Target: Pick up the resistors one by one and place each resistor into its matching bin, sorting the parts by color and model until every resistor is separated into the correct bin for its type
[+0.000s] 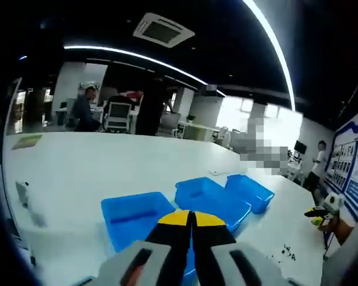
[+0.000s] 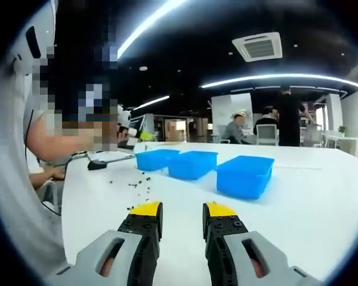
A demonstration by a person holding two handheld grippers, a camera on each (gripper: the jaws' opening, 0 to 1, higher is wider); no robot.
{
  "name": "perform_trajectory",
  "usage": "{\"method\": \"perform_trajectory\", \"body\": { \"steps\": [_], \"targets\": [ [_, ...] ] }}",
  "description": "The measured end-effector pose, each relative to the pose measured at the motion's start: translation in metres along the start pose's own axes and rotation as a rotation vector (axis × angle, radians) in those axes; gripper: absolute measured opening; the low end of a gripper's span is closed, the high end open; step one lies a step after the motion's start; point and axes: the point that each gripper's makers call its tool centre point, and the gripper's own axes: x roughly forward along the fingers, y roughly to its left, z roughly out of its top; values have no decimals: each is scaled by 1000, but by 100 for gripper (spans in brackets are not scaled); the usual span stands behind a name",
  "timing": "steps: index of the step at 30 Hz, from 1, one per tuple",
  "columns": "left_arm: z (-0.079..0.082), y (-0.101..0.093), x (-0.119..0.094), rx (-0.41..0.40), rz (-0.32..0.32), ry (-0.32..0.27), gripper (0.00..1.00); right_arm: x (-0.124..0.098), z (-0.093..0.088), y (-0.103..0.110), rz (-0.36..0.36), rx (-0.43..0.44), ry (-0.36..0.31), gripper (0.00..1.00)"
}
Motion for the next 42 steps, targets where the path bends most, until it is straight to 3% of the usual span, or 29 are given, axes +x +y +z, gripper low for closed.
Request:
{"method": "perform_trajectory", "body": {
  "steps": [6,9,11,12,14,20,23,26,28,30,36,42],
  "targets": [
    [1,-4,6,0,5,-20,4,1,-3,3,0,2,5,29],
    [-3,-2,9,16,8,2,4,1,-2,7,5,1,6,29],
    [-11,7,10,45,60,51,4,1,-2,8,6,-3,11,29],
    [-15,9,11,95,90,84,5,0,-3,7,5,-4,12,29],
    [-22,-3,17,228,55,152,12,0,-3,7,3,-2,14,29],
    [-46,-75,41,913,-268,511,19,-1,-5,3,-4,-2,25,29],
    [-68,-81,49,1074,-373,730,19,0,-7,2,-8,3,28,29],
    [-81,-73,54,1115,-409,903,19,1,-6,-1,-15,6,26,29],
    [-82,-67,61,1132,-407,945,18,0,-5,-4,-22,8,24,29],
    [-82,-62,70,1122,-390,974,16,-1,-5,-10,-34,11,24,29],
    [-99,-57,68,1128,-435,1069,15,-2,-8,-23,-63,25,29,29],
    [-101,-56,72,1113,-435,1063,15,1,-10,-25,-60,30,36,29]
  ]
}}
